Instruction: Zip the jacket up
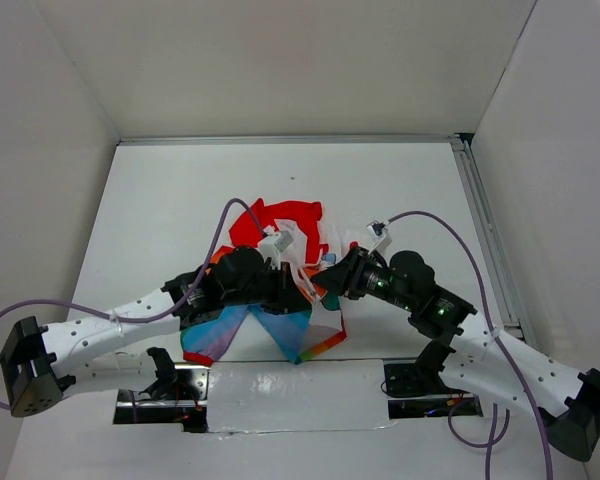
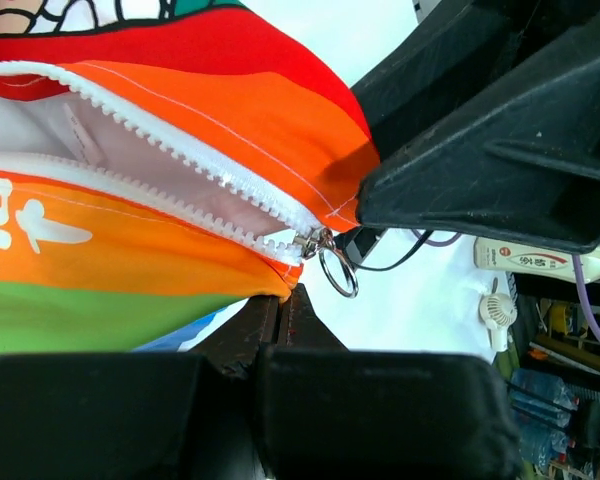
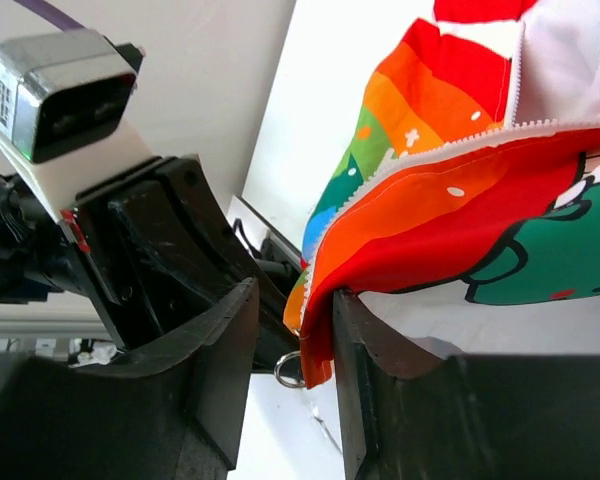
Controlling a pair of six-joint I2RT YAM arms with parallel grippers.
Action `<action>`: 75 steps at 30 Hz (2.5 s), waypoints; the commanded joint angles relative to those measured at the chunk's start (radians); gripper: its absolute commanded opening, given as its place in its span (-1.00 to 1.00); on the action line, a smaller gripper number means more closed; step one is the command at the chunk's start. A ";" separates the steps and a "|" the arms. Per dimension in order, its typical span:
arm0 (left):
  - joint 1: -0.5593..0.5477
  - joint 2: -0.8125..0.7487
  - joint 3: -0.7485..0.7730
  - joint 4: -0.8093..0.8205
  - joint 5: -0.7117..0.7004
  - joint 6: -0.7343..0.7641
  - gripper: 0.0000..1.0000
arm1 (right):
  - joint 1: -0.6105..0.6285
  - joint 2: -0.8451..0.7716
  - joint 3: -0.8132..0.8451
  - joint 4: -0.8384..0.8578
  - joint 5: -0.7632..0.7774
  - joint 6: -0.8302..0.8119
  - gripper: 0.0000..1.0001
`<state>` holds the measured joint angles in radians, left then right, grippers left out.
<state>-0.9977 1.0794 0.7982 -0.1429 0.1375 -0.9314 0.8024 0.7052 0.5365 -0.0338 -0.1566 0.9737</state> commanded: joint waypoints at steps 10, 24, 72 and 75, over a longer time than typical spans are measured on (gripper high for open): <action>0.117 -0.087 -0.050 0.086 0.137 -0.023 -1.00 | -0.003 0.001 0.002 0.003 -0.130 -0.119 -0.09; 0.140 -0.069 -0.048 0.134 0.264 0.035 -1.00 | -0.005 0.070 -0.003 0.112 -0.159 -0.119 -1.00; 0.116 -0.027 -0.033 0.177 0.361 0.151 -1.00 | -0.005 0.019 -0.041 0.172 -0.159 -0.116 -0.84; 0.116 -0.024 -0.036 0.183 0.363 0.149 -1.00 | -0.005 0.028 -0.043 0.176 -0.153 -0.098 -0.94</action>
<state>-0.8722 1.0523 0.7452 -0.0502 0.4507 -0.8062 0.7982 0.7319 0.4583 0.1429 -0.3367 0.8696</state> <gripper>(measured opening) 0.038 0.152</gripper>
